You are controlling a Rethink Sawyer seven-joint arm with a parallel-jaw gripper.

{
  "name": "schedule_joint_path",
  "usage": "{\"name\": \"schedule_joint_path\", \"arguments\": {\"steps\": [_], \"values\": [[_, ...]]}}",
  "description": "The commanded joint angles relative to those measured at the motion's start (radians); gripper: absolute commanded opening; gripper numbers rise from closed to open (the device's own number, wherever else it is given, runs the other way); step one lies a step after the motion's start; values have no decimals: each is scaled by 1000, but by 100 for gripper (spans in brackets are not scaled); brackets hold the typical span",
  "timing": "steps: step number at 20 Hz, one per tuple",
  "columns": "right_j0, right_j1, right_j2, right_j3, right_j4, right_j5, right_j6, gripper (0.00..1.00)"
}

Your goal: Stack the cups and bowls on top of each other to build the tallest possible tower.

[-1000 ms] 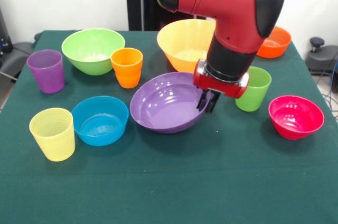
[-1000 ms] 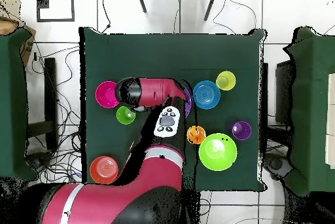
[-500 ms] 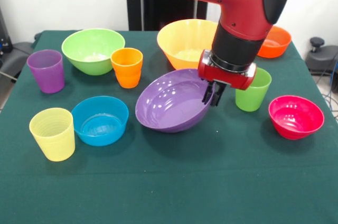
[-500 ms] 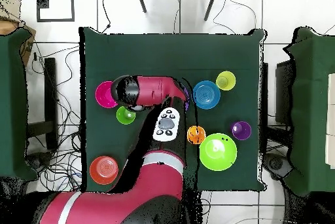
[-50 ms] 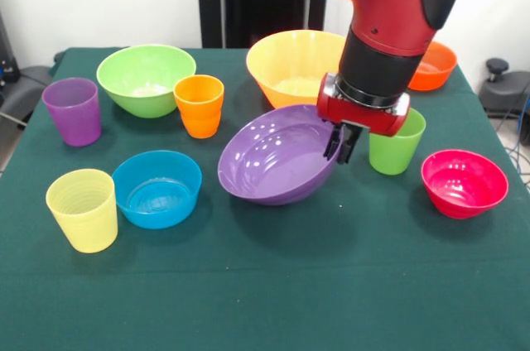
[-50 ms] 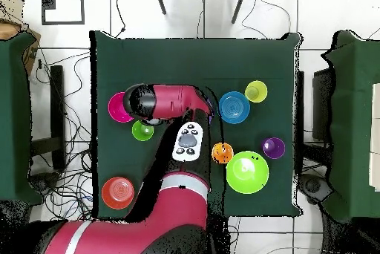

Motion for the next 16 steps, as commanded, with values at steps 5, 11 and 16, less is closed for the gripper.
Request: {"name": "schedule_joint_path", "arguments": {"steps": [5,11,16], "values": [[-4,32,116,-30,3,138,25,0],[-7,80,110,-112,4,159,36,0],[-6,133,102,-188,7,165,56,0]]}}
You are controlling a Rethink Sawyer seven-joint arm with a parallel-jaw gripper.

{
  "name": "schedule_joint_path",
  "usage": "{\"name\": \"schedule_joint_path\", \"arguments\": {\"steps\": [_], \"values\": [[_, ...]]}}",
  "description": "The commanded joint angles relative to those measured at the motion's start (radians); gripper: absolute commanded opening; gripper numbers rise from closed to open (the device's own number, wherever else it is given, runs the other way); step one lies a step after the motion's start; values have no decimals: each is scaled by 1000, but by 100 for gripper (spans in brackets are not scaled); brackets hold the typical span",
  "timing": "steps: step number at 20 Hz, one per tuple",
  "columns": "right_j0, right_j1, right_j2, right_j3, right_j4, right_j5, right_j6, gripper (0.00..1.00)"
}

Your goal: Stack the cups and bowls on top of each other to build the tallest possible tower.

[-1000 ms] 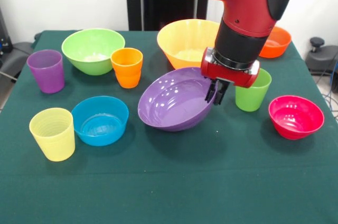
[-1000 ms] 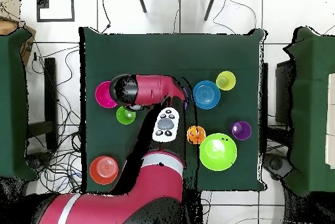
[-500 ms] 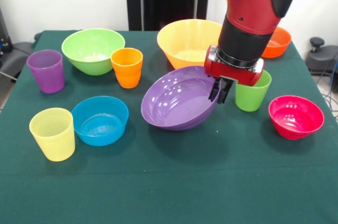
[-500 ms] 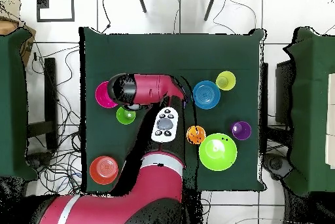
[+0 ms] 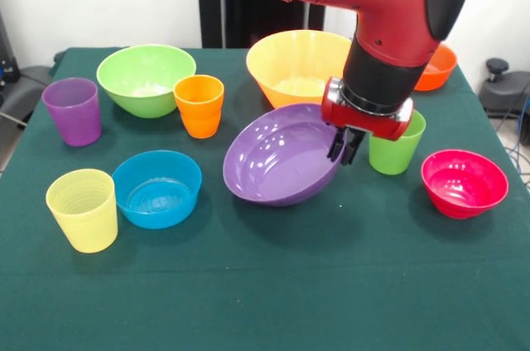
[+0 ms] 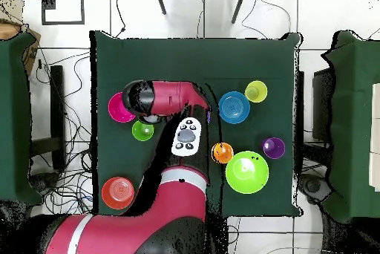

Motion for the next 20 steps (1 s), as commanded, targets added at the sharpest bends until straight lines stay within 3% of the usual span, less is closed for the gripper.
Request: {"name": "schedule_joint_path", "arguments": {"steps": [1,15,20], "values": [[-6,104,96,-152,8,97,60,0],[4,186,76,-305,27,158,98,0],[8,151,80,-261,22,153,80,0]]}}
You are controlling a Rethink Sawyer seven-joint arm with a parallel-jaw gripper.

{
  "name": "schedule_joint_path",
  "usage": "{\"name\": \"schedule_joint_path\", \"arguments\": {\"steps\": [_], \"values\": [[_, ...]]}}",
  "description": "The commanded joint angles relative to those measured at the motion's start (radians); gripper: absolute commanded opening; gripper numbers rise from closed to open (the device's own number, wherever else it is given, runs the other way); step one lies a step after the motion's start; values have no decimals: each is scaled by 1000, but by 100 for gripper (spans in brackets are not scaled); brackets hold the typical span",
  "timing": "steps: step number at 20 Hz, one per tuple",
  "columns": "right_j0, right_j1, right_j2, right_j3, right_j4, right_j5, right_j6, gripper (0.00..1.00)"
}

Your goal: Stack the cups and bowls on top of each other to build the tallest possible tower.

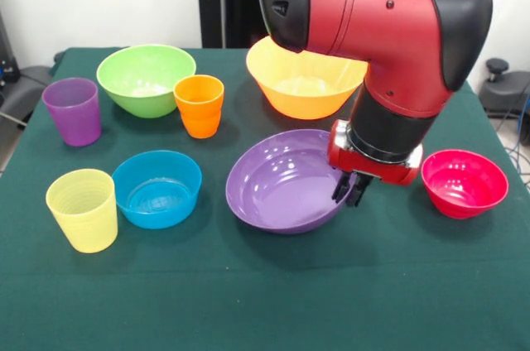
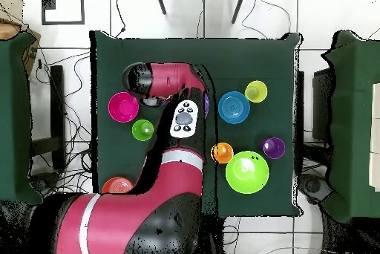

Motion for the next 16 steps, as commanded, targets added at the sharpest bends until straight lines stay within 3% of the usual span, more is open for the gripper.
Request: {"name": "schedule_joint_path", "arguments": {"steps": [1,5,8,16], "values": [[6,-2,91,11,12,35,68,0],[0,-67,104,97,11,15,39,0],[-7,-92,105,103,18,47,31,0],[-7,-65,90,-38,40,199,62,0]]}}
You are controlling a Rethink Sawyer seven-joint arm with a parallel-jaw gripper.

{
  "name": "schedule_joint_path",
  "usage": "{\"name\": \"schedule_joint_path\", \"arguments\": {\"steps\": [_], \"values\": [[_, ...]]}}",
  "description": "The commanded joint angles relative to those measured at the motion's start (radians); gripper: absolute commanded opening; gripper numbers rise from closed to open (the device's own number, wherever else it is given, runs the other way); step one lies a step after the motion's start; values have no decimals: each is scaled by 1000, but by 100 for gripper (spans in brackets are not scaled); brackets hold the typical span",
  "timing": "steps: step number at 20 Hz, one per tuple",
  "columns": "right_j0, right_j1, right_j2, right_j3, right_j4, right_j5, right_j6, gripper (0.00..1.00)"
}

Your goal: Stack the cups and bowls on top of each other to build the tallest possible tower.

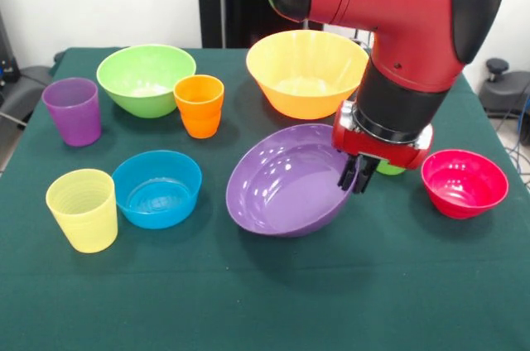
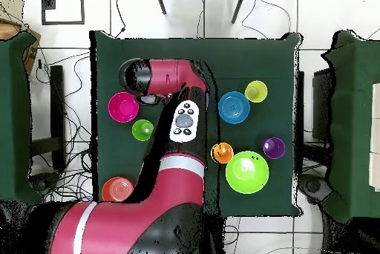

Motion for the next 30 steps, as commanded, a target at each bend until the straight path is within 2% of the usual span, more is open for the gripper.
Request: {"name": "schedule_joint_path", "arguments": {"steps": [1,7,11,20,26,30], "values": [[-5,8,89,-86,31,194,70,0],[-1,73,75,-227,34,276,102,0],[7,67,72,-223,35,282,111,0],[12,127,57,-272,45,258,138,0],[13,102,65,-207,44,217,98,0],[8,38,80,-69,36,126,53,0]]}}
